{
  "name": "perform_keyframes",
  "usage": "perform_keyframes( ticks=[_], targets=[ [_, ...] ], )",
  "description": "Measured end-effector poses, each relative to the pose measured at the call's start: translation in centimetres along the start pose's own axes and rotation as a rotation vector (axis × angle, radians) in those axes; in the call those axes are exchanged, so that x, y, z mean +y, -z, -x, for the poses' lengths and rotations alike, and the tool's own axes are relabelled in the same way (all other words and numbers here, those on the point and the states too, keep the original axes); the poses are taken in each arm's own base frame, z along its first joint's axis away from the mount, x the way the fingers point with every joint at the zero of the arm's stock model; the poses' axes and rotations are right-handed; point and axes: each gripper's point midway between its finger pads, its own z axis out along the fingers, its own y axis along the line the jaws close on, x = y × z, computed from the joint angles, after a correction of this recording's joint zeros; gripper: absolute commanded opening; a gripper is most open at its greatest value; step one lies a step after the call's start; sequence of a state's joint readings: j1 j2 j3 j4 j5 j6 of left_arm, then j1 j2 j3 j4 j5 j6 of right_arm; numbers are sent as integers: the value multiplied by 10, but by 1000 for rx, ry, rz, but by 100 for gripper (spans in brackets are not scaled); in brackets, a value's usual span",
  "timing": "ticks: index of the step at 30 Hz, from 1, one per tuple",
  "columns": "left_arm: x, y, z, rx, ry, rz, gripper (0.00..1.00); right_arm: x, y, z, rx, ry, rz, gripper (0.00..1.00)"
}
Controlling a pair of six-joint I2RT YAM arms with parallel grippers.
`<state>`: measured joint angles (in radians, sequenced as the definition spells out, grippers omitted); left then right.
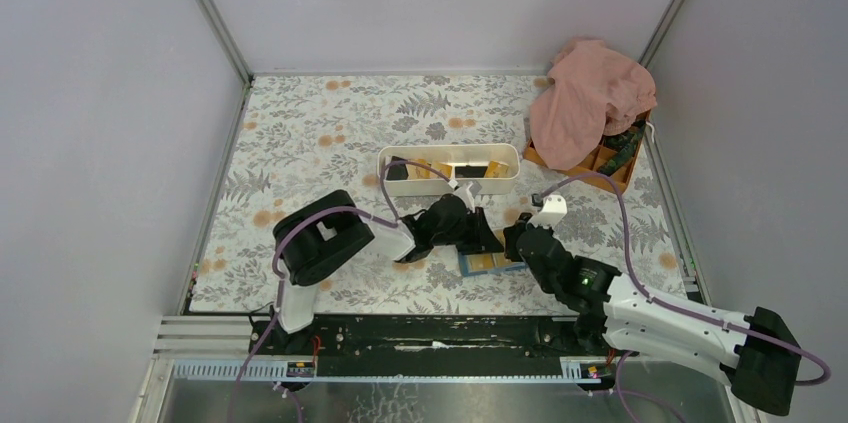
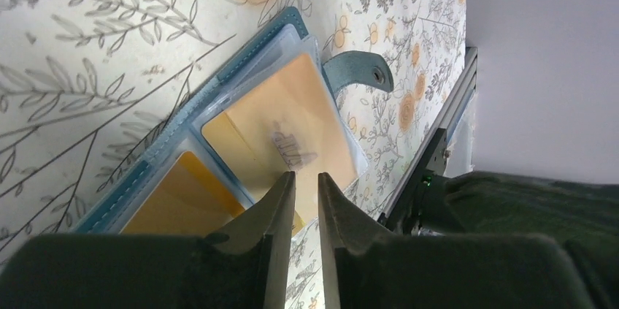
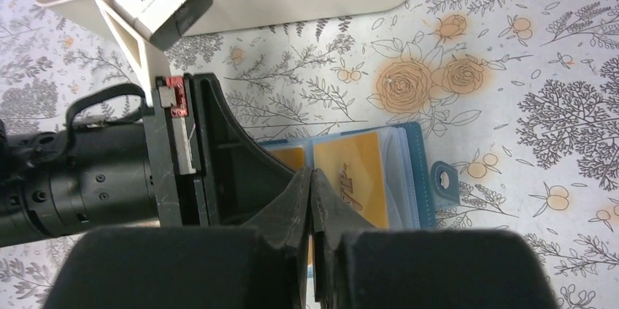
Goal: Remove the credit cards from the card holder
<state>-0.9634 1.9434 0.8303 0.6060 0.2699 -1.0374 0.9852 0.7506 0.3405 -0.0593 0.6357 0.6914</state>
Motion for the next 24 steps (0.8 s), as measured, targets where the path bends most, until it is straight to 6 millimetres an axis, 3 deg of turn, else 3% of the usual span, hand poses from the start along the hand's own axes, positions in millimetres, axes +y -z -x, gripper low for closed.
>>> perform_keyframes(
  ticks=[8,14,16,20,24],
  targets=[
    [-4,-12,6,-4,2,-7,29,-10,-5,-11,30,5,-37,6],
    [-1,5,2,-9,-8,16,29,-60,-22,-45,114,-32,-194,6],
    [-3,14,2,-18,-19,17,30,-67,-25,-55,142,-31,-217,7],
    [-14,28,8,-51,-42,0,30,-59,-35,-55,139,-57,-197,7],
    [-10,36,8,-70,-52,12,30,-51,-40,-55,144,-73,-168,7]
  ],
)
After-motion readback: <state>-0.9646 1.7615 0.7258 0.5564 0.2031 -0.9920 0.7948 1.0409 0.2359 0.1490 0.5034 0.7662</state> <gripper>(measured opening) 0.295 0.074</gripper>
